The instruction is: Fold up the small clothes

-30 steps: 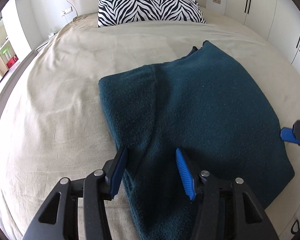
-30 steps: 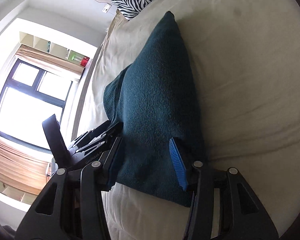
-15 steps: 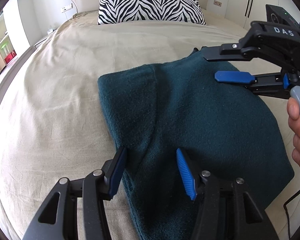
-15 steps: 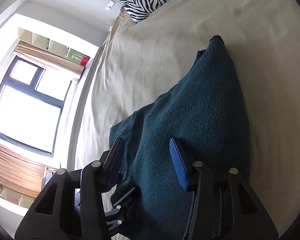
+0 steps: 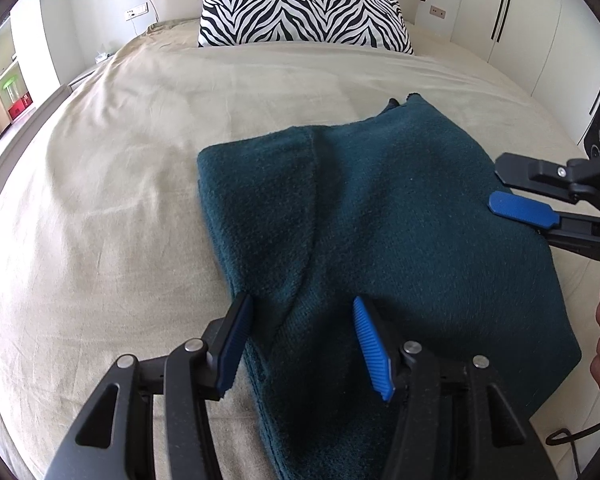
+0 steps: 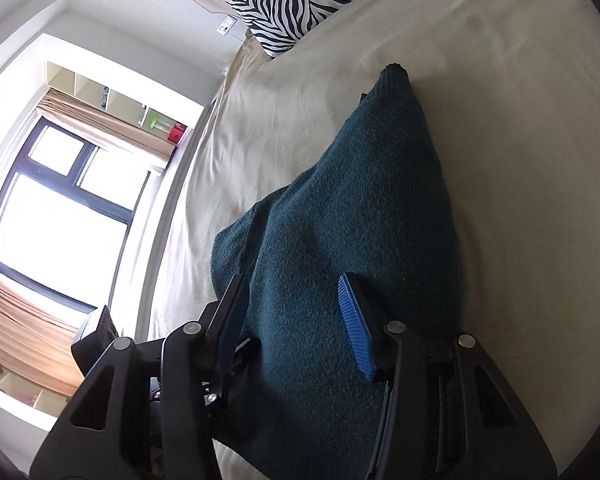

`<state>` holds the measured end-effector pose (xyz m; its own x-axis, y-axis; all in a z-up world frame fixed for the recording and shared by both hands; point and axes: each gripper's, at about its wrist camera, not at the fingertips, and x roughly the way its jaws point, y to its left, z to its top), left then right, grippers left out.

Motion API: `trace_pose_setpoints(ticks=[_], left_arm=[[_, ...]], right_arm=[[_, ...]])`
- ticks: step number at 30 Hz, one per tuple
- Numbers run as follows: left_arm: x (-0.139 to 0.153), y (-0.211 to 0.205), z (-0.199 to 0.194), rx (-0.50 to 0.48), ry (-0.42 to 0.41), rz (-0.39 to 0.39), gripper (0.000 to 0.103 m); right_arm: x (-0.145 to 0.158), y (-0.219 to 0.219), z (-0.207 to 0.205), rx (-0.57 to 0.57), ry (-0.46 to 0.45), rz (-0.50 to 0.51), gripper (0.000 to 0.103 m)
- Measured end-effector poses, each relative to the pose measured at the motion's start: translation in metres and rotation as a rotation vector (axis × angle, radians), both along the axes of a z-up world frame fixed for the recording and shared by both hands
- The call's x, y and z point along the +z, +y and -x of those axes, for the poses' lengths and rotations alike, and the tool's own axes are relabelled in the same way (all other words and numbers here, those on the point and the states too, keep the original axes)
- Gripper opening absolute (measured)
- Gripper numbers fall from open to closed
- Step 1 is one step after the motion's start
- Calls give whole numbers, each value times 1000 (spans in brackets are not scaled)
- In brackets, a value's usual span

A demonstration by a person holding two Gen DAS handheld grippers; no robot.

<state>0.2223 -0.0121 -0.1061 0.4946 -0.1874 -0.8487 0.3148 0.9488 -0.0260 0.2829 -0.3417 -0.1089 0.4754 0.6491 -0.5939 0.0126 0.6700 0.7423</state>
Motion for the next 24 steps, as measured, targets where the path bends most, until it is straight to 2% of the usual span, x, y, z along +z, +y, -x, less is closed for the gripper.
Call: trace_pose_setpoints(ticks=[8,9,10,13,15,18,24], left_arm=[[2,9,-1,10,12,43,57],[2,12,-2,17,18,60,60],[1,18,-2,32,31,89,66],[-2,49,-2,88,110,286,66],[6,67,6,135,86,319,66],[16,85,13,155,77,398,66],[3,89,0,128,227,556,69]], right_arm=[[-3,-23,55,-31,-30,-58,45],[-4,-25,61,-30,-23,-62,45],[-4,-27,67,-28,-17,-60,45],[-3,-29,90,-28,16,24,46],[5,-35,99,-33,3,55,46],[14,-42,107,-51,-7,92,52],[19,-56,100,-79,6,63,54]])
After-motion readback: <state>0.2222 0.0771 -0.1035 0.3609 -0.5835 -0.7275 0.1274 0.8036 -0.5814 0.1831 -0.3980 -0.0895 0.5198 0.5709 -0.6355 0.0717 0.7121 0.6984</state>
